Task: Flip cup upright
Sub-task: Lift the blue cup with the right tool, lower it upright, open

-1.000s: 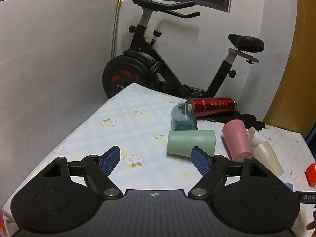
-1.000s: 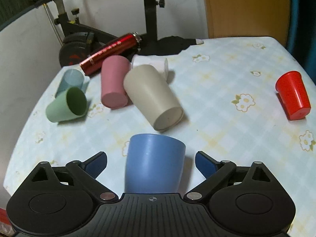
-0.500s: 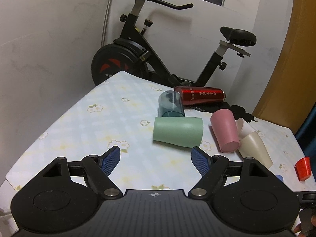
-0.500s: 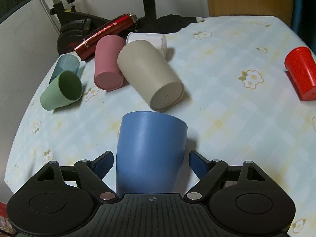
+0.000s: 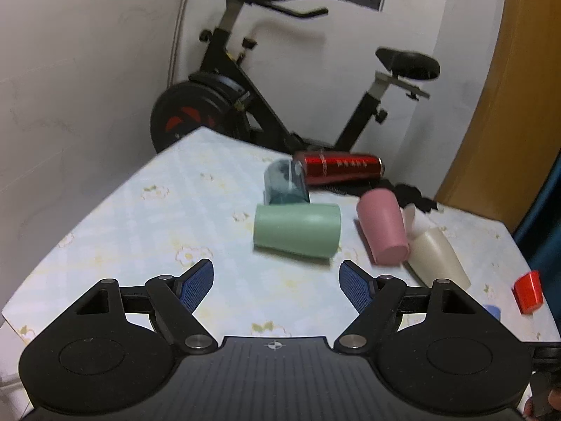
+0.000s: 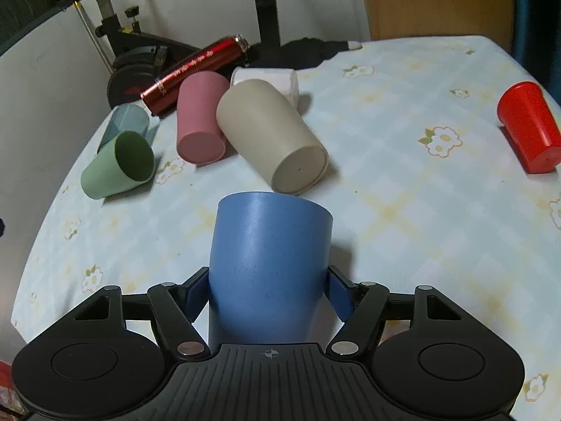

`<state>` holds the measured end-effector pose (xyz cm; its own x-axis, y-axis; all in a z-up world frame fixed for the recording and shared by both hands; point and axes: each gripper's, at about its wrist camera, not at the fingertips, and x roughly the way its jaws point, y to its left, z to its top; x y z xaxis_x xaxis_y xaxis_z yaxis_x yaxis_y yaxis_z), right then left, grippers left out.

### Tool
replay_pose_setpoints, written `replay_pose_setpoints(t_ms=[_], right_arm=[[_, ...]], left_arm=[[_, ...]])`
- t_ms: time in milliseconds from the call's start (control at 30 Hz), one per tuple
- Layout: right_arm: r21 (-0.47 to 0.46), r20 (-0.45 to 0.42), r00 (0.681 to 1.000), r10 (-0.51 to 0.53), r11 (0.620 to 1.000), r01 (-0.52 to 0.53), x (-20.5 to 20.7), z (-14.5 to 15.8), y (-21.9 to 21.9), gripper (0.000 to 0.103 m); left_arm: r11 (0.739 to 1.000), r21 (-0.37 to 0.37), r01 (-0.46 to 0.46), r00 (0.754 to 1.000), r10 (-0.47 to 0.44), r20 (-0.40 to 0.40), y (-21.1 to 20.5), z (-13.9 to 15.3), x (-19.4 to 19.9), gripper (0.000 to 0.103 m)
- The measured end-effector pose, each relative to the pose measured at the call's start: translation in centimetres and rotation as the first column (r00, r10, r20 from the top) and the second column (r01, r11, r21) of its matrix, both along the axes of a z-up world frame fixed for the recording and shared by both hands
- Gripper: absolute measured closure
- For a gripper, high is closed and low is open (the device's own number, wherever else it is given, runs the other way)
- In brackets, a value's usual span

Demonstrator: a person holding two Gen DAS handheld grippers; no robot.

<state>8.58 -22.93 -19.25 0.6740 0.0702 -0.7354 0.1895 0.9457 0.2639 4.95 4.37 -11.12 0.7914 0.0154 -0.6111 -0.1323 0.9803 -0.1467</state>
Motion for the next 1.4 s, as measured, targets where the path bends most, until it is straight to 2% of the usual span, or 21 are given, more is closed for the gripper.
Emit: replay_pose_setpoints(t_ms=[133,233,467,600,733,833,967,1100,1400], right_arm=[[0.002,0.045,0.999,-0.001,1.000,0.001,-1.3,0.7,-0.2,0.038],[-0.022,0.088,0.996,0.001,1.000,0.001,-2.3,1.4,-0.3,0.038],[-0.141,0.182,0.983,-0.003,0.990,0.029,-3.4,3.1,-0.6,0.038],[-0.219,0.203,0.979,-0.028,0.973,0.074,-3.2,3.6,-1.5,0.038],[-0.323,0.229,0.972,-0.047,0.938,0.122,-3.2,3.4,-2.0,0.038],[-0.363,0.246,0.967,-0.063,0.919,0.152,-3.4,3.1,-2.6,0.038],[-0.384,0.252,0.965,-0.073,0.908,0.169,-3.3,2.1,-3.2,0.038],[-0.367,0.229,0.970,-0.086,0.915,0.168,-3.3,1.2,-3.8,0.038],[-0.360,0.203,0.976,-0.077,0.921,0.147,-3.8,1.1,-3.1,0.038]], left_arm=[[1.000,-0.021,0.016,1.000,-0.016,-0.012,0.0,-0.4,0.0,0.022],[1.000,0.000,0.011,1.000,-0.011,-0.026,-0.2,-0.6,0.0,0.022],[1.000,-0.015,-0.004,1.000,0.003,-0.026,-0.2,-0.4,-0.1,0.022],[1.000,-0.015,-0.016,1.000,0.015,-0.023,-0.2,-0.3,-0.1,0.022],[1.000,-0.004,-0.011,1.000,0.011,-0.009,-0.4,-0.2,-0.2,0.022],[1.000,0.005,-0.004,1.000,0.004,-0.001,-0.6,-0.2,-0.4,0.022],[1.000,0.009,0.006,1.000,-0.006,-0.001,-0.7,-0.2,-0.3,0.022],[1.000,0.013,0.011,1.000,-0.011,-0.005,-0.7,-0.3,-0.3,0.022],[1.000,0.009,0.026,0.999,-0.026,-0.027,-0.8,-0.4,-0.1,0.022]])
